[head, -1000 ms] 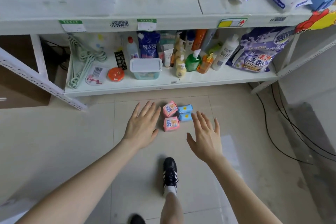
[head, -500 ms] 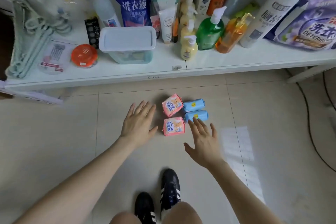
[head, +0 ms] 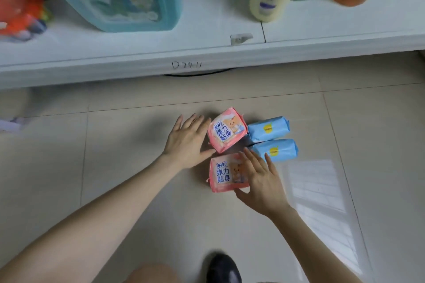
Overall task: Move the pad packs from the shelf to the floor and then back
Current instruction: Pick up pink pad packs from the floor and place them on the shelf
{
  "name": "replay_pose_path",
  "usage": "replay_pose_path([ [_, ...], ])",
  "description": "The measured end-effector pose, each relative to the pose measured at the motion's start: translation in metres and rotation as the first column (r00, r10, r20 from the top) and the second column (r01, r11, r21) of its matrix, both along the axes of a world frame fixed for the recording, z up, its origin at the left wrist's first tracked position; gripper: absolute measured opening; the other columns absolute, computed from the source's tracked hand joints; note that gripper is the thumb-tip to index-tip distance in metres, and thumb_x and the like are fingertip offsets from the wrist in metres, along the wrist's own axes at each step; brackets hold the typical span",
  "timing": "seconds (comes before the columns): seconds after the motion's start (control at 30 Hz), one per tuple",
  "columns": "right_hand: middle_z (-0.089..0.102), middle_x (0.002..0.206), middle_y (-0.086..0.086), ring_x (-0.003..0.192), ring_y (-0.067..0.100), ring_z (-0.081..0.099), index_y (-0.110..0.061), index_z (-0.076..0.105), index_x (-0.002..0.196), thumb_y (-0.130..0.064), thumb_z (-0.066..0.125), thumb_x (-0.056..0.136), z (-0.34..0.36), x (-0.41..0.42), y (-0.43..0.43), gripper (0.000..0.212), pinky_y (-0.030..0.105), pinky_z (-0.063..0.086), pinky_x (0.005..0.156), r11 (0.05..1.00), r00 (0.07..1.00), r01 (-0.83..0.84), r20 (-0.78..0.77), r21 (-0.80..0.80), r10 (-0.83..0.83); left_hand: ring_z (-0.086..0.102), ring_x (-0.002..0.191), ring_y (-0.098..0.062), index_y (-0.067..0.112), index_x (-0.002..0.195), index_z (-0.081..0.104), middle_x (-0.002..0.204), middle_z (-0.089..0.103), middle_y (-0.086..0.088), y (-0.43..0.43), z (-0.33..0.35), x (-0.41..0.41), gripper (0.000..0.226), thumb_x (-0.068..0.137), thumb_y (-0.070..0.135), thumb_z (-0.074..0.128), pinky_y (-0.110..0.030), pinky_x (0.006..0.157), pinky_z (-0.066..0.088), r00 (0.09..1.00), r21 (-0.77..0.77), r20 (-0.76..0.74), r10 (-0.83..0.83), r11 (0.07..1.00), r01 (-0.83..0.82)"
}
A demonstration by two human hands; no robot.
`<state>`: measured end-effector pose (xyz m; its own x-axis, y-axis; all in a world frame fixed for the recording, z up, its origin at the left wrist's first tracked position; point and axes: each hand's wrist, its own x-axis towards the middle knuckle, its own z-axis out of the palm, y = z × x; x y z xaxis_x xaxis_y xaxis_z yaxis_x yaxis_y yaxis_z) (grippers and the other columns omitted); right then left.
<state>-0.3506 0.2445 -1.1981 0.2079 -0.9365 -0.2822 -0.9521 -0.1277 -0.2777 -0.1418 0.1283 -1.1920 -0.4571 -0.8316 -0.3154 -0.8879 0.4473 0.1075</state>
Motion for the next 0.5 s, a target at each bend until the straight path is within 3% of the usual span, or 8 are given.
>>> replay_pose_path([
  [0.3, 0.055, 0.136, 0.011, 0.129, 0.030, 0.049, -0.006, 0.051, 0.135, -0.051, 0.083, 0.056, -0.039, 0.001, 0.004, 0.097, 0.050, 0.035, 0.111, 0.992, 0.995, -0.005, 0.097, -0.128, 0.018, 0.023, 0.146, -0.020, 0.015, 0.152, 0.017, 0.158, 0.028, -0.002, -0.027, -0.046, -0.021, 0.105, 0.074, 0.073, 0.054, -0.051, 0.119, 0.011, 0.996, 0.025, -0.085, -0.025, 0.999, 0.027],
  [0.4, 0.059, 0.123, 0.012, 0.116, 0.030, 0.053, -0.004, 0.055, 0.128, -0.048, 0.086, 0.050, -0.042, 0.002, 0.006, 0.094, 0.045, 0.046, 0.101, 0.985, 0.991, -0.010, 0.127, -0.169, 0.032, 0.029, 0.142, -0.019, 0.017, 0.152, 0.020, 0.155, 0.033, 0.000, -0.035, -0.046, -0.024, 0.108, 0.068, 0.073, 0.057, -0.050, 0.119, 0.014, 0.992, 0.025, -0.125, -0.030, 0.999, 0.033],
  [0.5, 0.057, 0.118, 0.013, 0.104, 0.026, 0.048, -0.006, 0.053, 0.126, -0.047, 0.084, 0.051, -0.041, 0.003, 0.009, 0.090, 0.037, 0.048, 0.090, 0.981, 0.986, 0.005, 0.162, -0.196, 0.027, 0.036, 0.138, -0.020, 0.020, 0.152, 0.021, 0.152, 0.037, 0.002, -0.035, -0.044, -0.030, 0.118, 0.058, 0.077, 0.064, -0.051, 0.117, 0.016, 0.989, 0.029, -0.141, -0.049, 0.998, 0.054],
])
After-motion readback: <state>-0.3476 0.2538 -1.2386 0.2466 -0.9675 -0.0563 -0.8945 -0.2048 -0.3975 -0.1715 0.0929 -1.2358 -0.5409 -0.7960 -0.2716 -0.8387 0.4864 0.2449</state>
